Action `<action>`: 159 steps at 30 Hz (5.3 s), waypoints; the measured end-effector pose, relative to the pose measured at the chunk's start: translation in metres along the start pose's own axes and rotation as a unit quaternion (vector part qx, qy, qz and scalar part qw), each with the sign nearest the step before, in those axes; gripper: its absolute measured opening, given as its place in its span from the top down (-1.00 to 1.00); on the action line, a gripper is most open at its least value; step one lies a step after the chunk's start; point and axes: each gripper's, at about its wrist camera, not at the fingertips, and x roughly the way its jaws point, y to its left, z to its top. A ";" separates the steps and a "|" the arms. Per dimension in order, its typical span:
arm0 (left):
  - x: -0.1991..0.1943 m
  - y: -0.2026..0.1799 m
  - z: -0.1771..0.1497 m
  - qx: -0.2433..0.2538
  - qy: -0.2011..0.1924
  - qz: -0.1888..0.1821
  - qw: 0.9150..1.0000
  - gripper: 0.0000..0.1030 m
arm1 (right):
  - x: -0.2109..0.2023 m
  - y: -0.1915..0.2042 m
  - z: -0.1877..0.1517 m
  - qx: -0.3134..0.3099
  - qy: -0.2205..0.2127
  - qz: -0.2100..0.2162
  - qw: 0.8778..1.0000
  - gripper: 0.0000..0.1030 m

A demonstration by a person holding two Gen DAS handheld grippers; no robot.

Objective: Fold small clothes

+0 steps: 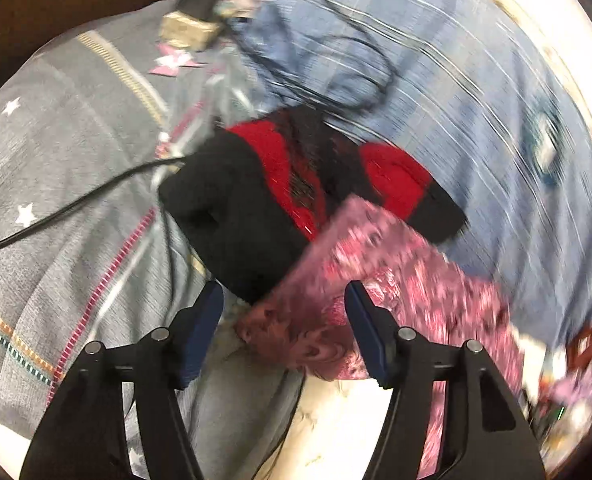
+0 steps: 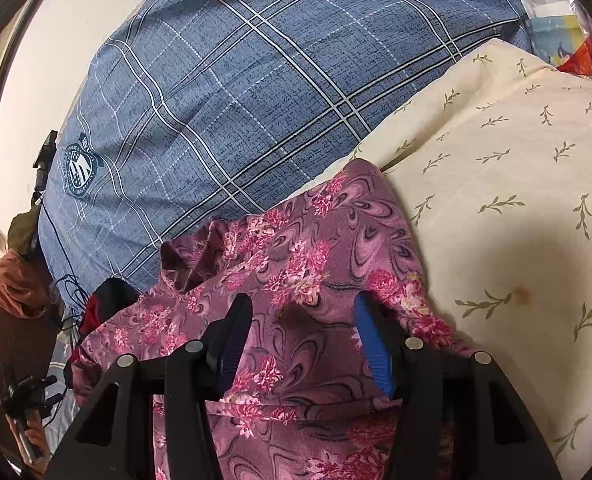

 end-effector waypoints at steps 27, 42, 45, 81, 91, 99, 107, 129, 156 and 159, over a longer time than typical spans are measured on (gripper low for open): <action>0.090 -0.086 -0.049 0.156 0.099 0.050 0.982 0.80 | -0.001 -0.004 0.000 0.007 -0.004 0.013 1.000 -0.08; -0.009 -0.228 -0.047 0.189 0.053 -0.134 0.971 0.80 | -0.005 -0.009 0.000 0.017 -0.010 0.030 0.999 -0.08; 0.022 -0.277 -0.068 0.203 0.084 -0.158 0.963 0.80 | -0.006 -0.010 -0.001 0.020 -0.011 0.035 0.999 -0.08; 0.050 -0.180 -0.099 0.008 0.060 -0.173 0.983 0.01 | 0.062 0.143 -0.026 -0.061 0.142 0.129 0.980 0.70; 0.071 -0.207 -0.134 0.023 0.119 -0.185 0.975 -0.18 | -0.006 0.088 0.025 -0.044 0.048 0.063 0.996 0.70; 0.096 -0.184 -0.124 -0.044 0.121 -0.172 0.977 -0.18 | -0.019 0.025 0.021 0.032 0.041 0.025 0.998 0.48; 0.103 -0.182 -0.121 -0.041 0.104 -0.161 0.981 -0.18 | -0.027 -0.009 -0.009 0.186 0.074 0.128 0.971 -0.33; 0.108 -0.174 -0.118 -0.039 0.083 -0.117 0.989 0.54 | -0.030 -0.045 0.019 0.220 0.006 0.071 0.973 -0.28; 0.044 -0.178 -0.137 -0.050 0.082 -0.111 0.989 0.61 | -0.064 0.001 0.016 0.056 -0.013 -0.018 0.998 0.39; 0.045 -0.202 -0.125 0.015 0.047 -0.078 0.996 -0.23 | -0.058 0.015 0.022 0.013 -0.011 -0.008 1.000 0.22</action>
